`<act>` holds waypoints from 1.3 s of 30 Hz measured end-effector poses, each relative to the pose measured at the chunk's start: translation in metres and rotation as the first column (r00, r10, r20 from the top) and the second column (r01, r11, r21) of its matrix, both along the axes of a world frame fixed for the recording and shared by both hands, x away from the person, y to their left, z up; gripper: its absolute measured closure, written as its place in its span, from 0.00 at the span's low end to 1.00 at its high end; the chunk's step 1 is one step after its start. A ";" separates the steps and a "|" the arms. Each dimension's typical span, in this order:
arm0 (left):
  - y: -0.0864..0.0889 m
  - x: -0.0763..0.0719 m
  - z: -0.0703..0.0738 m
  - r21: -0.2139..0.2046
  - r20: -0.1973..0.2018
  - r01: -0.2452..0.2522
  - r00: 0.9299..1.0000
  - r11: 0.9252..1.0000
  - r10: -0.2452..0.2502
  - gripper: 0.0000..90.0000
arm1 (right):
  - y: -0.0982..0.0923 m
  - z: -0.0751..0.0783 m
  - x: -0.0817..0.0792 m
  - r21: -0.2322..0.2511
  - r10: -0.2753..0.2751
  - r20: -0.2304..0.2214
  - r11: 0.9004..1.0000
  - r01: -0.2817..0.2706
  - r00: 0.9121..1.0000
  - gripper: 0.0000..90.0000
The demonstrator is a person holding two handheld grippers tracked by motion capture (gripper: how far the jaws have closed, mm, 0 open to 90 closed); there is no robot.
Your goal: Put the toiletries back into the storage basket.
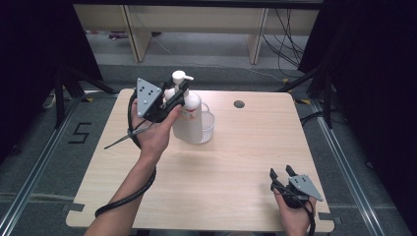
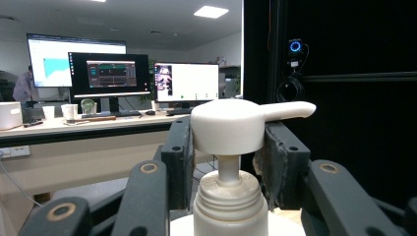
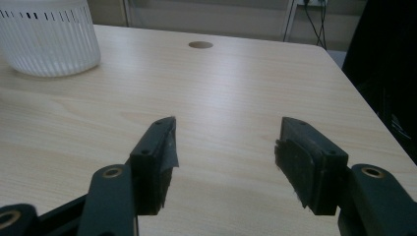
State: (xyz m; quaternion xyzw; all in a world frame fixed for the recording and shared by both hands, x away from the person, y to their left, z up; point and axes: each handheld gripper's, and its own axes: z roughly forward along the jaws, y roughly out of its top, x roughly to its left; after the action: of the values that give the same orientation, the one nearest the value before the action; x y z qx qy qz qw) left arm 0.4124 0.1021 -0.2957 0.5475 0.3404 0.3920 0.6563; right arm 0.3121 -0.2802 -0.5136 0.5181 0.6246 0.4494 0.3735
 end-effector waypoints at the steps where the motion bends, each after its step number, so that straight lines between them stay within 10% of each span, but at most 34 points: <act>1: 0.000 0.001 0.001 0.000 0.000 -0.001 1.000 1.000 0.001 0.65 | 0.000 0.000 0.000 0.000 0.001 0.000 1.000 -0.001 1.000 0.45; 39: -0.002 0.016 0.011 -0.006 -0.001 -0.016 1.000 1.000 0.016 0.65 | -0.001 0.000 0.000 0.002 0.004 0.007 1.000 -0.004 1.000 0.45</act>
State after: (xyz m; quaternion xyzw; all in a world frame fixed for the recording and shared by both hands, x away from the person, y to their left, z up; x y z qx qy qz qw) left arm 0.4285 0.1001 -0.2850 0.5428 0.3465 0.3959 0.6546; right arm 0.3124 -0.2808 -0.5135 0.5157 0.6239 0.4524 0.3743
